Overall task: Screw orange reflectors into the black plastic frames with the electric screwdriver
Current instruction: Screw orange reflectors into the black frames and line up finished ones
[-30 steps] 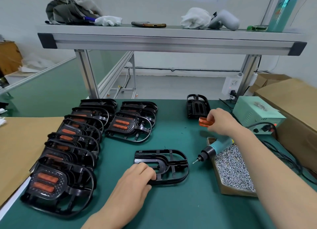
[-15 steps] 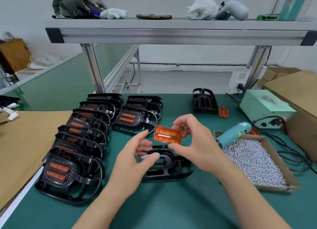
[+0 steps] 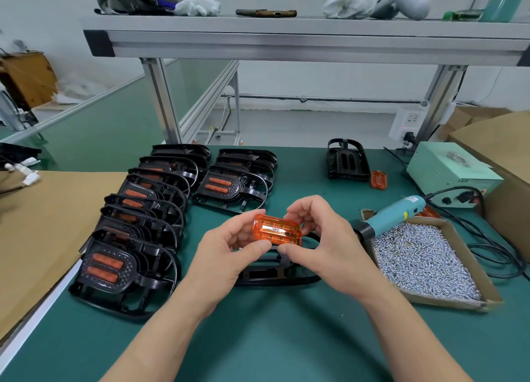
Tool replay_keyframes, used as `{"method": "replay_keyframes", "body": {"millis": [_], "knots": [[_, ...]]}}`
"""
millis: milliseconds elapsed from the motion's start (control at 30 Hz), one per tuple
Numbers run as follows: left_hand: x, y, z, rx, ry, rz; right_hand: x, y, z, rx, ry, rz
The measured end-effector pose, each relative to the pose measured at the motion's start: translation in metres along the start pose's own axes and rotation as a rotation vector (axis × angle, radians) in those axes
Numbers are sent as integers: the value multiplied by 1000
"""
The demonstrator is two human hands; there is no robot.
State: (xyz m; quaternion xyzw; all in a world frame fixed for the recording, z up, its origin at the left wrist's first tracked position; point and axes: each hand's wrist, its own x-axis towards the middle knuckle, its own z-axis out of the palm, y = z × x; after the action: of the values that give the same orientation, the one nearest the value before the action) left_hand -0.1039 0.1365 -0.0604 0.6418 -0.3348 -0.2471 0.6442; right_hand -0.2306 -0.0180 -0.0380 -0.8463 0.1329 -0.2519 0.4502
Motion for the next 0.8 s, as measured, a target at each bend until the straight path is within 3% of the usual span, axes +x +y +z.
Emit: {"method": "replay_keyframes", "body": {"millis": [300,467,600,800], "knots": [[4,-4,-7,57,-3,-2,7,5,-1,-47,-44,-15],[16,-11,-27,152,212,-2,30,12,-8,-205,-28,25],[17,-25,-31,295,298,-16,35,19,7,-341,-124,83],[18,-39,-24,635,268,20,38,21,36,-397,-279,96]]}}
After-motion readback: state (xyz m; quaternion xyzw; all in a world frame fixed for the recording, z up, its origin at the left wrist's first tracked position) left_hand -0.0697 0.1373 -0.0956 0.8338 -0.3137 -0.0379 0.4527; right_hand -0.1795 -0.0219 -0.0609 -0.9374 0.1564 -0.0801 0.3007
